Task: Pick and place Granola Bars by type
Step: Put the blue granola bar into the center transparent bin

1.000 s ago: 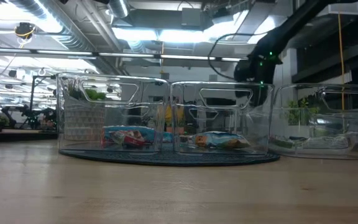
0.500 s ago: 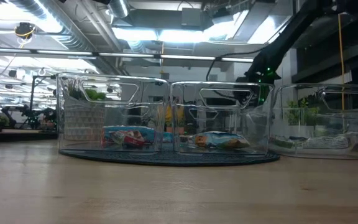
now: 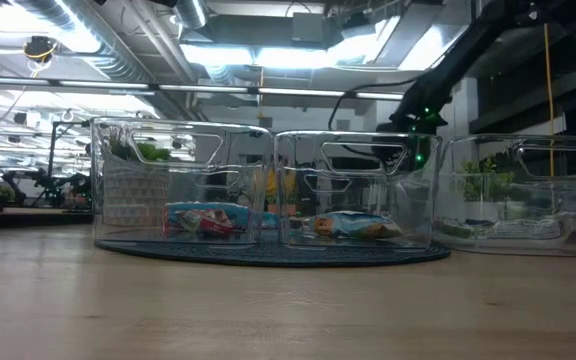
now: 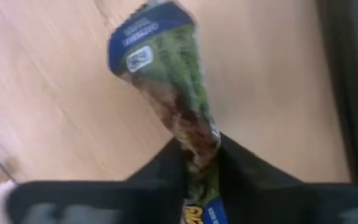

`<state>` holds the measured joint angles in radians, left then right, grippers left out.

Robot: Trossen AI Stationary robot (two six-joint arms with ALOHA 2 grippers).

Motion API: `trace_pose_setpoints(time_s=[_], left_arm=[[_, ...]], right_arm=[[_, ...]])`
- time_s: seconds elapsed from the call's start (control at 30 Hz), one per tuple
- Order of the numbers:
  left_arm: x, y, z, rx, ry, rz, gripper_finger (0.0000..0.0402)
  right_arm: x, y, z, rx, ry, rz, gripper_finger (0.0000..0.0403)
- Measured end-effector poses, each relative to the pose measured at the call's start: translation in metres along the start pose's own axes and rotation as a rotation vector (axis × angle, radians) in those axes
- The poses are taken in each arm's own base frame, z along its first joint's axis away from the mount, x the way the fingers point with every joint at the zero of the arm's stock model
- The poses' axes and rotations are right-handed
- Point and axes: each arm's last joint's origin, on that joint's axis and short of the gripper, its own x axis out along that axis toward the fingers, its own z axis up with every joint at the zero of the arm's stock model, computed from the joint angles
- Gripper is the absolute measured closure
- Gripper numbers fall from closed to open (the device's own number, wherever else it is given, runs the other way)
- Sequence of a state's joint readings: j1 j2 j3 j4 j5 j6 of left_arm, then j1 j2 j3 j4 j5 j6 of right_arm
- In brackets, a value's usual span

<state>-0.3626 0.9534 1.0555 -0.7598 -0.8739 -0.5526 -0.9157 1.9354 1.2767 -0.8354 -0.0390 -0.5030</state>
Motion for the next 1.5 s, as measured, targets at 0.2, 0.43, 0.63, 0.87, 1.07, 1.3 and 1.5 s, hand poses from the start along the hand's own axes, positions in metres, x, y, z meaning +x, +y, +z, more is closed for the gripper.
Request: trace_pose_setpoints(time_s=[0.2, 0.43, 0.63, 0.87, 1.07, 1.3, 1.5], left_arm=[[0.0, 0.0, 0.0, -0.002, 0.0, 0.0, 0.037], [0.0, 0.0, 0.0, 0.012, 0.001, -0.001, 0.0371], [0.0, 0.0, 0.0, 0.016, 0.002, -0.003, 0.037], [0.0, -0.001, -0.001, 0.039, 0.018, -0.027, 0.037], [0.0, -0.001, -0.001, 0.085, 0.018, -0.028, 0.037], [0.0, -0.001, -0.001, 0.115, 0.017, -0.027, 0.037], [0.0, -0.001, -0.001, 0.111, 0.017, -0.027, 0.0371]], right_arm=[[-0.026, -0.004, 0.01, 0.006, 0.015, 0.007, 0.0377], [-0.075, -0.008, 0.032, 0.039, -0.052, -0.028, 0.0344], [-0.121, 0.003, 0.052, -0.011, -0.148, -0.046, 0.0379], [-0.171, 0.025, 0.057, -0.078, -0.294, 0.071, 0.0366], [-0.215, 0.054, 0.039, -0.177, -0.443, 0.102, 0.038], [-0.26, 0.092, 0.015, -0.312, -0.612, 0.173, 0.0378], [-0.282, 0.118, -0.003, -0.368, -0.658, 0.175, 0.0374]])
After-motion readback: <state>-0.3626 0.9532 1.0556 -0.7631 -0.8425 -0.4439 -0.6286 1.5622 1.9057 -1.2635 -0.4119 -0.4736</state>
